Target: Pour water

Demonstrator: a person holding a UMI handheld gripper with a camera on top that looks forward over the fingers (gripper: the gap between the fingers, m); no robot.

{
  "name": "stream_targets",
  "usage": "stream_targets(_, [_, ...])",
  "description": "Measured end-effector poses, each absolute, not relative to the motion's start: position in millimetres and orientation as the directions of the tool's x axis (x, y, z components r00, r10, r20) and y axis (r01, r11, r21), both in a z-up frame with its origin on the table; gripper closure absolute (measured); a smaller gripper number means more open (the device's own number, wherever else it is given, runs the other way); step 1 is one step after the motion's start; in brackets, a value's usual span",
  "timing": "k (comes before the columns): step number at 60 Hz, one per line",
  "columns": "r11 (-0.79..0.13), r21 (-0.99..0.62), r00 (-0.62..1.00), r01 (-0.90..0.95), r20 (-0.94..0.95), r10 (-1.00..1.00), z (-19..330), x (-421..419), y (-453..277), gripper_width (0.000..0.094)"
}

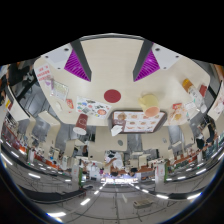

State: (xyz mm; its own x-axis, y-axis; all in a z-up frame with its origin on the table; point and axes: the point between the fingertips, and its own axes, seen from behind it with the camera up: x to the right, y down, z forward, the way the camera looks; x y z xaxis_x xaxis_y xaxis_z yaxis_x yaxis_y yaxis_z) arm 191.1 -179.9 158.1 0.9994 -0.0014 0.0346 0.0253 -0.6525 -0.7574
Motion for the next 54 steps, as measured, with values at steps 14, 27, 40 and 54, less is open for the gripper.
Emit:
stream_targets(14, [-0.669,-0.743,0.996,0.032,0.076,-0.037,150.4,180.4,-183.9,0.0088])
stream_targets(27, [-0.682,-0.73,0.997,0.043,0.079,-0.022,131.4,113.2,-207.5,0.009])
stream_targets(40, [-0.705,-0.709,1.0,-0.007,-0.006,-0.004,91.3,-8.7,-233.0,0.009])
stream_targets(54, [-0.657,-0.754,0.992,-0.008,-0.087,0.088,74.3,-142.3,-208.2,0.0087])
